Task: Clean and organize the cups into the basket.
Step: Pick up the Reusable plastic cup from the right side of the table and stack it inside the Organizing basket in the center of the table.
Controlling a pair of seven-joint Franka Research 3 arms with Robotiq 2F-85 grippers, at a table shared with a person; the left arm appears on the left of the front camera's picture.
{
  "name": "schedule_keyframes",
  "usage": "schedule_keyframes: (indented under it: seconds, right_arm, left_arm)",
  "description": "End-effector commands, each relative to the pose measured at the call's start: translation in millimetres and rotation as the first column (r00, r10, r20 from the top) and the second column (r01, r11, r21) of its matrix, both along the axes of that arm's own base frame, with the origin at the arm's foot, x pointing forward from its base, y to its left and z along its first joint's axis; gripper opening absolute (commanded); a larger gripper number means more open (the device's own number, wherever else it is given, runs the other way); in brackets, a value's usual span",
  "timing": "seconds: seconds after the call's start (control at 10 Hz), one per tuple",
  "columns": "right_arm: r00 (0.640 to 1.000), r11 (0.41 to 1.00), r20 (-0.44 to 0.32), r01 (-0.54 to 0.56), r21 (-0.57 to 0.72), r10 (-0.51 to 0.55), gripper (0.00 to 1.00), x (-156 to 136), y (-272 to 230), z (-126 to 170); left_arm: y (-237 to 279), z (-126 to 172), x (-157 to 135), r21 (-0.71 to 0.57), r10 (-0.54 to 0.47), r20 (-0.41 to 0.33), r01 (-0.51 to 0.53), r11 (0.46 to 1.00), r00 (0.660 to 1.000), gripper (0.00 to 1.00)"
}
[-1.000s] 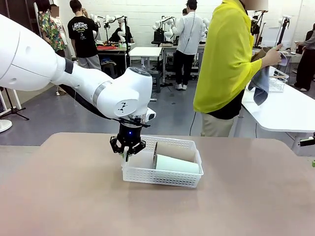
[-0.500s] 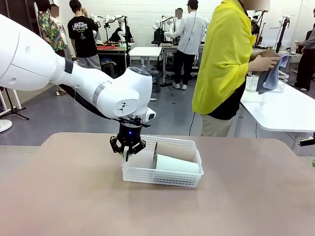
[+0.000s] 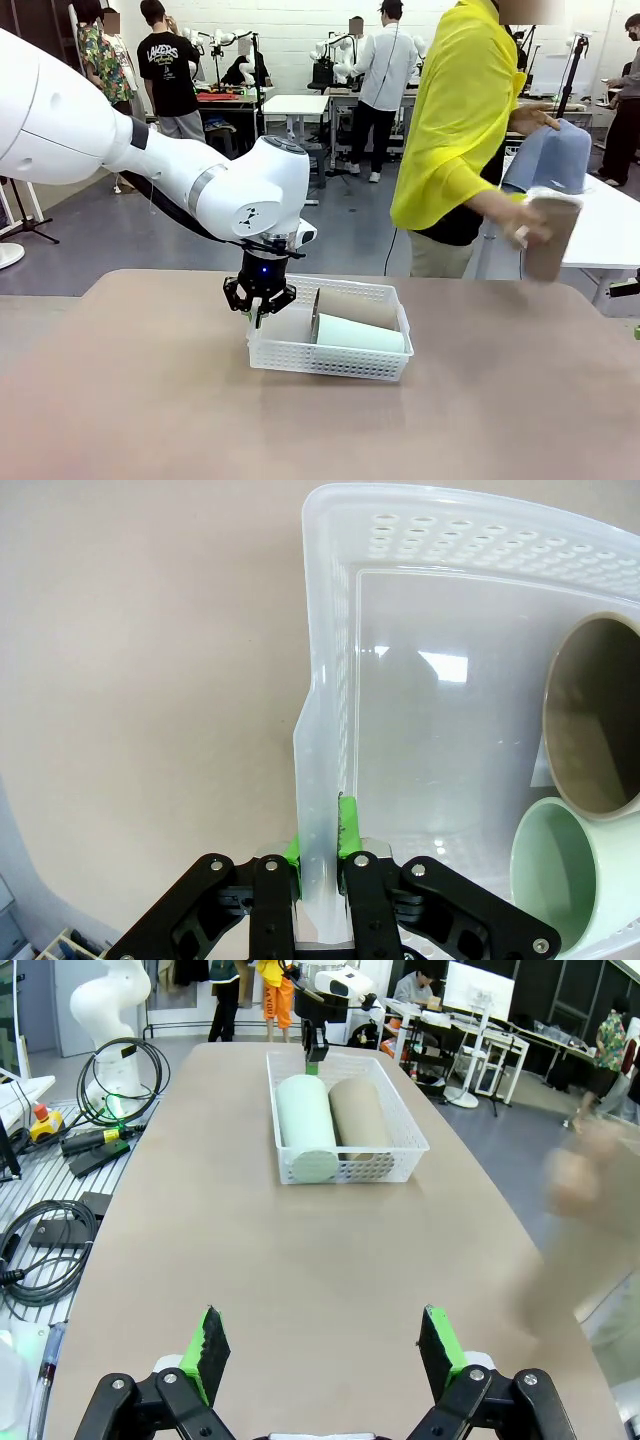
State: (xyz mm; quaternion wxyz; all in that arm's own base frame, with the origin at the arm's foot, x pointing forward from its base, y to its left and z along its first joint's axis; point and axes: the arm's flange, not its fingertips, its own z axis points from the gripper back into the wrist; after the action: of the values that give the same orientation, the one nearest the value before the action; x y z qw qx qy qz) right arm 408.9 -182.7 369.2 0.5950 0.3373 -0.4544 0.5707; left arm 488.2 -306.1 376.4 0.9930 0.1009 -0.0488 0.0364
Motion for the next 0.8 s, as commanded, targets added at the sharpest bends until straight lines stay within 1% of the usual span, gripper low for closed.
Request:
schedule_keyframes:
  seconds: [0.0, 0.5, 0.6, 0.7]
  right_arm:
    - [1.0, 1.0, -0.013, -0.002, -0.003, 0.002, 1.0, -3.6, 1.9, 1.5]
    - [1.0, 1.0, -0.013, -0.002, -0.003, 0.002, 1.0, -3.6, 1.9, 1.5]
    - [1.0, 1.0, 0.0, 0.0, 0.0, 0.0, 1.0, 0.0, 0.0, 0.0]
    - [0.999, 0.998, -0.001, -0.053, 0.016, 0.053, 1.0, 7.7, 9.4, -12.6]
  left_arm:
    - [1.2, -2.2, -1.3, 0.006, -0.003, -0.003, 0.003, 1.0, 1.0, 0.0]
    - [1.2, -2.2, -1.3, 0.006, -0.003, -0.003, 0.003, 1.0, 1.0, 0.0]
    - [1.2, -2.2, -1.3, 0.006, -0.003, -0.003, 0.003, 1.0, 1.0, 0.0]
    - [1.2, -2.2, -1.3, 0.006, -0.003, -0.003, 0.003, 1.0, 1.0, 0.0]
